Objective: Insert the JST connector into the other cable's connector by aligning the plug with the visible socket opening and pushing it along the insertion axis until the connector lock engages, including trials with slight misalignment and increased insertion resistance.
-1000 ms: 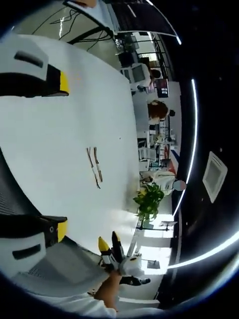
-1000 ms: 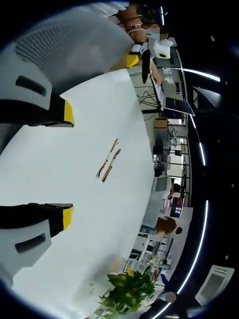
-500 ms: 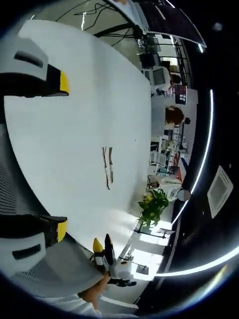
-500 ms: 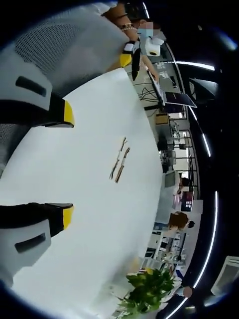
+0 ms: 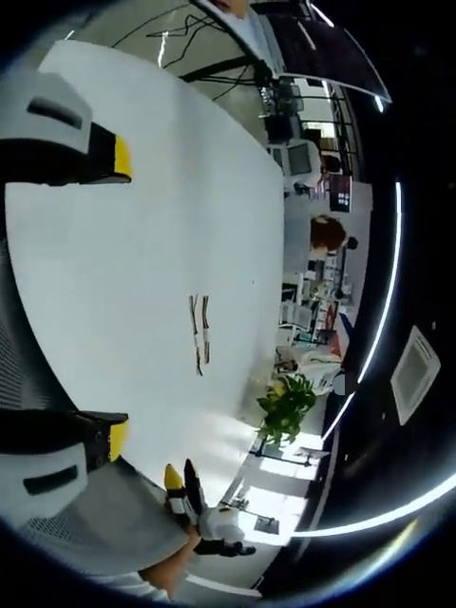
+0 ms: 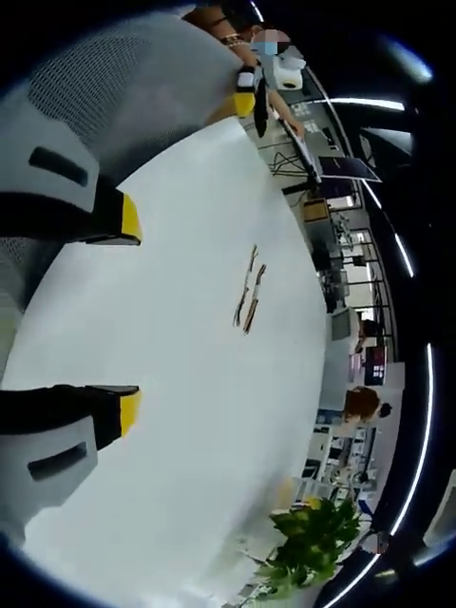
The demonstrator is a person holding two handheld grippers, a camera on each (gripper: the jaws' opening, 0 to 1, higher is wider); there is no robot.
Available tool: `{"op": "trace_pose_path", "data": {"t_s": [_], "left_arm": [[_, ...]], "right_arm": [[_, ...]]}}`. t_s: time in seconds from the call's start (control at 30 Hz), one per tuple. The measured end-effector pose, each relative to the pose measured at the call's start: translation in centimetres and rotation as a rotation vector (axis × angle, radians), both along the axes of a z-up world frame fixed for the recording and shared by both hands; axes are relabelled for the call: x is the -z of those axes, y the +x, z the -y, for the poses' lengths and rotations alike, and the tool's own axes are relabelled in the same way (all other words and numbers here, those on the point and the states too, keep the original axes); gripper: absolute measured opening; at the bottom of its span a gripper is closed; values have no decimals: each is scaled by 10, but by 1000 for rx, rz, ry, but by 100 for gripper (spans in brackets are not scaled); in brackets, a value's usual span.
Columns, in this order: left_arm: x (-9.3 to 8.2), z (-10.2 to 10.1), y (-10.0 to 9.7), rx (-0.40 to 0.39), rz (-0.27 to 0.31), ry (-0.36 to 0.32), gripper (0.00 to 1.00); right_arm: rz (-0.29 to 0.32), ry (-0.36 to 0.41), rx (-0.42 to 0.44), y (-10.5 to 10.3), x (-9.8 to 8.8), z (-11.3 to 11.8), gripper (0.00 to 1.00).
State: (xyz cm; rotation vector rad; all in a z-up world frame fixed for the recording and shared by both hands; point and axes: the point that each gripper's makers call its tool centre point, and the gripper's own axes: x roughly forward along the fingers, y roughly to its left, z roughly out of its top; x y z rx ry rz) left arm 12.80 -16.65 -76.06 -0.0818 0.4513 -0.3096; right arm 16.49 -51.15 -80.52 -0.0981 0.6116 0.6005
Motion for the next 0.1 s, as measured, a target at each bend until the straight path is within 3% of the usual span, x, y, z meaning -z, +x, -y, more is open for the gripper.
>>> {"op": "trace_pose_path", "data": {"t_s": [0.1], "left_arm": [[1, 0, 0, -2, -4, -4, 99]], "right_arm": [[-6, 18, 11, 0, -1, 0, 57]]}}
